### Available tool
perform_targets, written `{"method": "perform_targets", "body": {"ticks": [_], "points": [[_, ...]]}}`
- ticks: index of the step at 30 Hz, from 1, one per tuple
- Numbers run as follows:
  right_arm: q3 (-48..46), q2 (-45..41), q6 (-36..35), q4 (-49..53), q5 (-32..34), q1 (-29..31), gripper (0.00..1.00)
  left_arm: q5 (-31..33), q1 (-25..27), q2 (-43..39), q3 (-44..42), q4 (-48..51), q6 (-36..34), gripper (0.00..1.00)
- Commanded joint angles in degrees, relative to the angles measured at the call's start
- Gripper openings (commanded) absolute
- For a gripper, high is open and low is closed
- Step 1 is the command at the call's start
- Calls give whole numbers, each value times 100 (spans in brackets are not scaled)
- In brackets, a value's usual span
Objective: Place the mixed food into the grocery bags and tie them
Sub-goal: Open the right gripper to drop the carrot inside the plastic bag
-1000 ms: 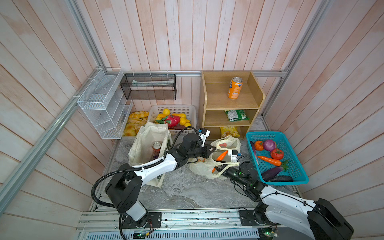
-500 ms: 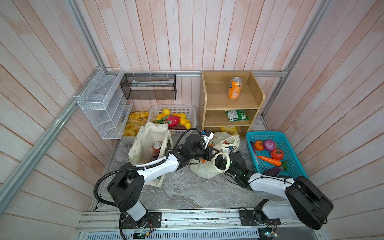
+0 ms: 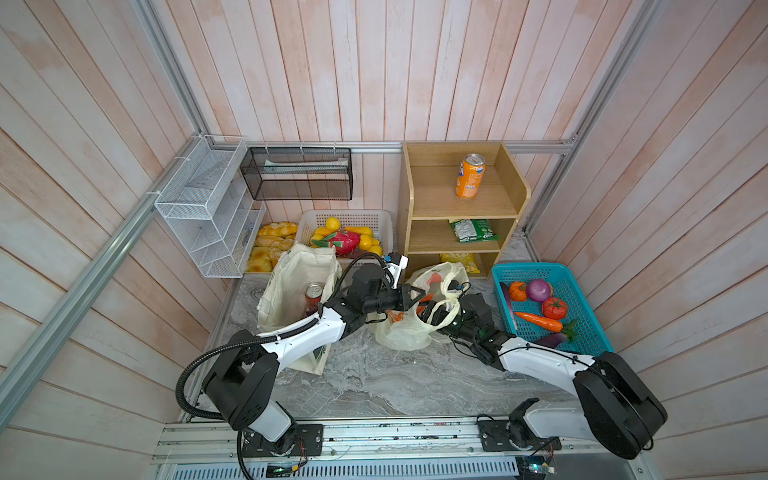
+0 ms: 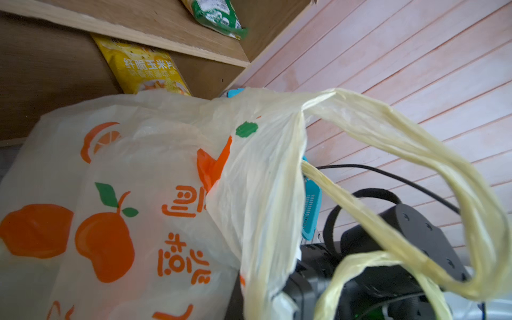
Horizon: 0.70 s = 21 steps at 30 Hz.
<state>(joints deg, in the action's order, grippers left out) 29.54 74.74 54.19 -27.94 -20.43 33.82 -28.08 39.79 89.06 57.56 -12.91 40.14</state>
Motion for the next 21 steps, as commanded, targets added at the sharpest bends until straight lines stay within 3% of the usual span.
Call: {"method": "perform_targets", "body": {"ticks": [1,11,21], "points": [[315,-275,-342,836,-294,-50,93,28,-65,-205,-127,-101,99,0],[753,-1071,-499,2385,-752,-254,94,392,-195,-316,-209,261,176,0],[640,-2376,-647,3335,-1083,-1002,88,540,-314,-390,-239,387,179,0]]}}
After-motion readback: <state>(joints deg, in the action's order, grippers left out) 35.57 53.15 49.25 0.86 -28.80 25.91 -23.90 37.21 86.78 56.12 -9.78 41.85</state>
